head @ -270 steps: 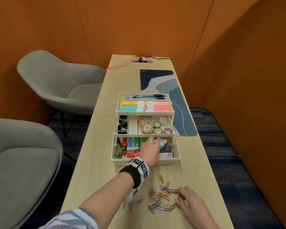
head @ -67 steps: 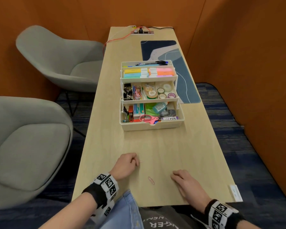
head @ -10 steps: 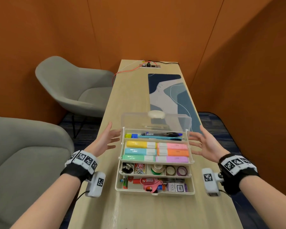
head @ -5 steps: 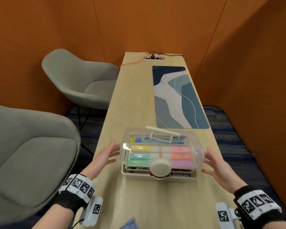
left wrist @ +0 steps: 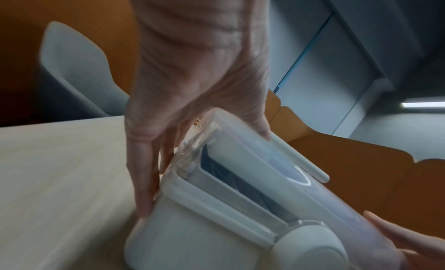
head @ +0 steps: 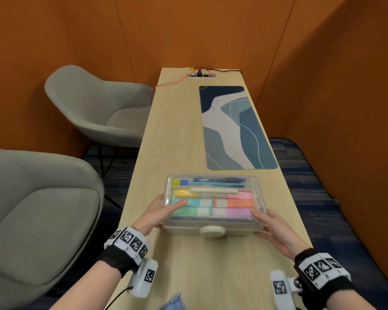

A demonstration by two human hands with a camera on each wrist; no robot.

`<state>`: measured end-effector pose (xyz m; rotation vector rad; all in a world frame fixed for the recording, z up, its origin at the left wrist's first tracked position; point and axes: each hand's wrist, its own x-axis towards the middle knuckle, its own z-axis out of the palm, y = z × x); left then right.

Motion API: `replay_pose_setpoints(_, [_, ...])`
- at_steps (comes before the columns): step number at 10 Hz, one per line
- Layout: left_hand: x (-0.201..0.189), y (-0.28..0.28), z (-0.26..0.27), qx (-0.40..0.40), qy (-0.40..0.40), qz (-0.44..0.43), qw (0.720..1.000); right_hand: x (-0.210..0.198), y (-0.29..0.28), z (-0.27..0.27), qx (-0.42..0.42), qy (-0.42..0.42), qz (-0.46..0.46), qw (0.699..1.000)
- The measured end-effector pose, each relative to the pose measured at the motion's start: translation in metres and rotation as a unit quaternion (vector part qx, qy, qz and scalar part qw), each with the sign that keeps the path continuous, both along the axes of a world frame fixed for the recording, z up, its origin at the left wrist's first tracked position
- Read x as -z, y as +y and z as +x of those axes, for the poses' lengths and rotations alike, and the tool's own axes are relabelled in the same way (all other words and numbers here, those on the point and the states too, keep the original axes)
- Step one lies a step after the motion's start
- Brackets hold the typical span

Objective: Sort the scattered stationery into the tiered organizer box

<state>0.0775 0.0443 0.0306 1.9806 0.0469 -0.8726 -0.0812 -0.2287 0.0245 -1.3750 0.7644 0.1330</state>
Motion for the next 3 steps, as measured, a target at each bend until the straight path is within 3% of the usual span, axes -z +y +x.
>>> replay_pose_setpoints(3, [0.0,-0.031,0.033,-0.041,-0.013,-0.006,0.999,0.012,0.002,0.042,0.106,-0.031,-0.031,0.993])
